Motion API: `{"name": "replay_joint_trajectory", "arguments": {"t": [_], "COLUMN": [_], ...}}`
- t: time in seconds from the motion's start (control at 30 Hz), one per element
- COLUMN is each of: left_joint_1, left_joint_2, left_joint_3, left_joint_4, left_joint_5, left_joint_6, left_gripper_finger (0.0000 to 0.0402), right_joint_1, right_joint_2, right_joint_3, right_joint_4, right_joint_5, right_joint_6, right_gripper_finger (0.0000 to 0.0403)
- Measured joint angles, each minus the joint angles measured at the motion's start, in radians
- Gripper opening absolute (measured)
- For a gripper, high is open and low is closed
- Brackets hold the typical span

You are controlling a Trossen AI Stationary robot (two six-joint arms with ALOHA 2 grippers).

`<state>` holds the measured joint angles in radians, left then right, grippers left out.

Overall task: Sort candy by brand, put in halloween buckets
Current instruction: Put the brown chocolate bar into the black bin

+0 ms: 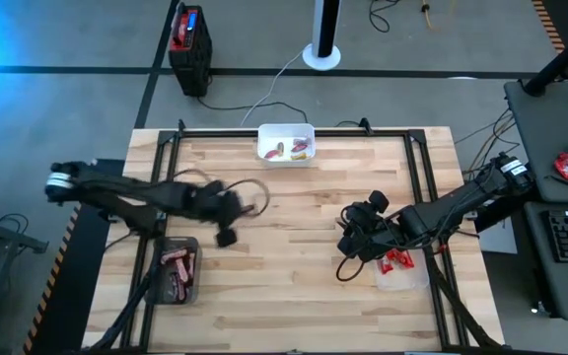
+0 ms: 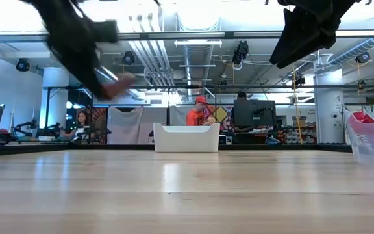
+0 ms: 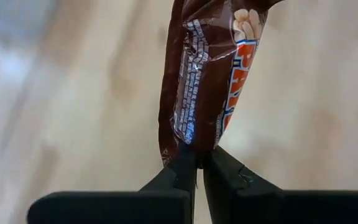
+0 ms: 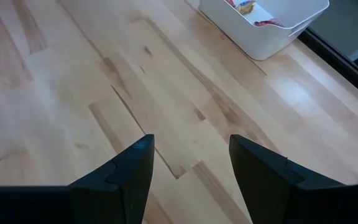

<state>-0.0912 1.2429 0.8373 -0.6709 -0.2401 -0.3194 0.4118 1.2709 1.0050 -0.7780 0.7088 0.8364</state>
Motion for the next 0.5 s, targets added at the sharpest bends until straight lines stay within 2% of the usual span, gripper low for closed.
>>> {"name": "replay_joint_trajectory", "arguments": {"t": [0.13,0.23,0.3,0.37,0.5], "left_joint_1": [-0.258,-0.471,-0.599,-0.702,-0.807], "left_joint_2": [-0.081,-0.104,-0.110,-0.109,-0.085], "left_joint_3": [0.156,0.245,0.257,0.245,0.192], "left_joint_4": [-0.400,-0.628,-0.702,-0.708,-0.718], "left_joint_5": [-0.005,-0.003,-0.003,0.002,0.084], "left_joint_6": [-0.361,-0.634,-0.766,-0.882,-1.077], "left_gripper_finger": [0.0000,0.0000,0.0000,0.0000,0.0001], "right_joint_1": [0.000,0.000,0.000,0.000,0.000], "right_joint_2": [0.000,0.000,0.000,0.000,0.000], "right_joint_3": [0.000,0.000,0.000,0.000,0.000], "right_joint_4": [0.007,0.011,0.015,0.028,0.064], "right_joint_5": [0.000,0.000,0.000,0.000,0.001], "right_joint_6": [0.000,0.001,0.008,0.008,-0.010], "right_gripper_finger": [0.0203,0.0203,0.0203,0.0203,0.0203]}}
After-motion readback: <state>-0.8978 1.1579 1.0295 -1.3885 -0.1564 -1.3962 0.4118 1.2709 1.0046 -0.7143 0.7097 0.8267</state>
